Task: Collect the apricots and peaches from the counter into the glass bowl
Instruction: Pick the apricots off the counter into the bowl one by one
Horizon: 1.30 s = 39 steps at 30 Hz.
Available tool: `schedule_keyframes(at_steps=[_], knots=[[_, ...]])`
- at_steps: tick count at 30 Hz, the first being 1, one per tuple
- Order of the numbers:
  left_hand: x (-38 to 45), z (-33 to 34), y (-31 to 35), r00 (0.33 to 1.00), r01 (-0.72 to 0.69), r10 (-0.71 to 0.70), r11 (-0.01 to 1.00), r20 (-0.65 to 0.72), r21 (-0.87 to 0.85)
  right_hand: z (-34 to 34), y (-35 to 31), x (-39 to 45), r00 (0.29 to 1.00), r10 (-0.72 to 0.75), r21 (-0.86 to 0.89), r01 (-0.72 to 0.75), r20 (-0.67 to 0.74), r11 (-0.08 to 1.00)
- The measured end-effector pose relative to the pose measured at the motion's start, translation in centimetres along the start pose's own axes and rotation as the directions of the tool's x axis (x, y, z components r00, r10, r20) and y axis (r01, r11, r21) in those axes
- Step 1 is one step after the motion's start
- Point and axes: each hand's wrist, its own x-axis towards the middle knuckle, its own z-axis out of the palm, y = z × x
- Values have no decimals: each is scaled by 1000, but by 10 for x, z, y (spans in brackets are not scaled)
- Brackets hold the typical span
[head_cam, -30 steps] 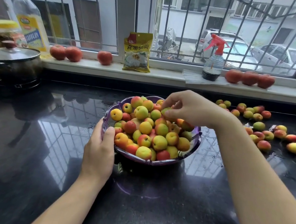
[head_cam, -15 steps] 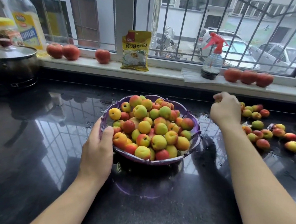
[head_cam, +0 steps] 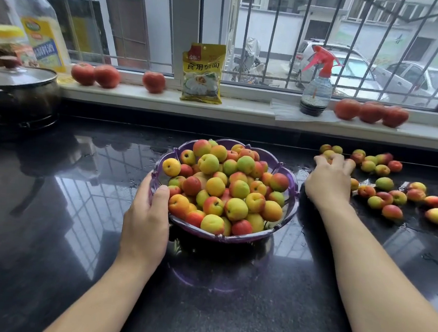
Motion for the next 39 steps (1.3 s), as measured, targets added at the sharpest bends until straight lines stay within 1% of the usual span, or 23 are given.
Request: schedule_keyframes(at_steps=[2,3,5,6,7,8,9,10,11,13,15,16,18,20,24,26,29,30,32,34,36,38,39], knots=[[0,-1,0,1000,3,-3,1000,4,-3,0,-1,-2,992,4,-77,6,122,997],[0,-1,0,1000,2,-2,1000,8,-1,-2,-2,-1,990,3,-78,8,138,997],[1,-1,0,1000,3,-3,1000,9,4,-15,-9,3,995,-1,61,-5,98,998],[1,-1,1,1000,6,-6,1000,9,-1,-29,-15,6,995,-1,218,-22,104,976],[1,-1,1,1000,10,-10,1000,8,-6,-46,-23,8,987,-27,416,-41,157,908],[0,0,2,1000,11,-11,1000,10,-8,-67,-31,8,965,-101,613,-71,241,787],[0,-1,2,1000,11,-11,1000,10,-10,-90,-40,5,926,-216,762,-107,310,639],[0,-1,3,1000,12,-12,1000,8,-9,-111,-47,-1,870,-346,831,-120,352,543],[0,-1,3,1000,11,-10,1000,7,-8,-129,-53,-6,804,-462,839,-79,373,539],[-1,-1,3,1000,10,-10,1000,6,-9,-145,-64,-14,722,-571,750,109,391,652],[-1,-1,2,1000,9,-9,1000,12,-14,-138,-72,-15,759,-545,602,260,355,755],[-1,-1,2,1000,4,-4,1000,15,-16,-132,-75,-15,780,-525,544,291,341,787],[0,-1,0,1000,-8,8,1000,11,-17,-122,-77,-16,778,-512,469,322,364,822],[1,-1,-2,1000,-16,16,1000,8,-16,-118,-75,-13,787,-506,492,305,352,816],[3,-2,-5,1000,-24,24,999,15,-30,-120,-64,-1,932,-334,628,178,139,758],[4,-1,-6,1000,-18,19,999,24,-34,-116,-55,5,947,-245,599,76,205,797],[1,3,-5,1000,-10,10,1000,20,10,-111,-43,1,854,-173,425,-61,490,903],[0,5,-3,1000,-3,2,999,17,50,-108,-41,1,817,-165,435,-115,553,893],[3,8,0,999,12,-16,990,28,138,-106,-44,0,781,-169,547,-249,602,799],[6,14,5,994,43,-66,973,92,228,-104,-51,1,808,-162,620,-288,566,730],[6,24,14,985,57,-100,955,138,290,-96,-55,3,852,-151,647,-254,502,719],[15,29,19,993,49,-72,972,92,231,-83,-52,3,836,-166,742,-351,523,571],[26,31,20,998,69,-70,990,-1,120,-75,-49,3,824,-176,785,-416,539,458]])
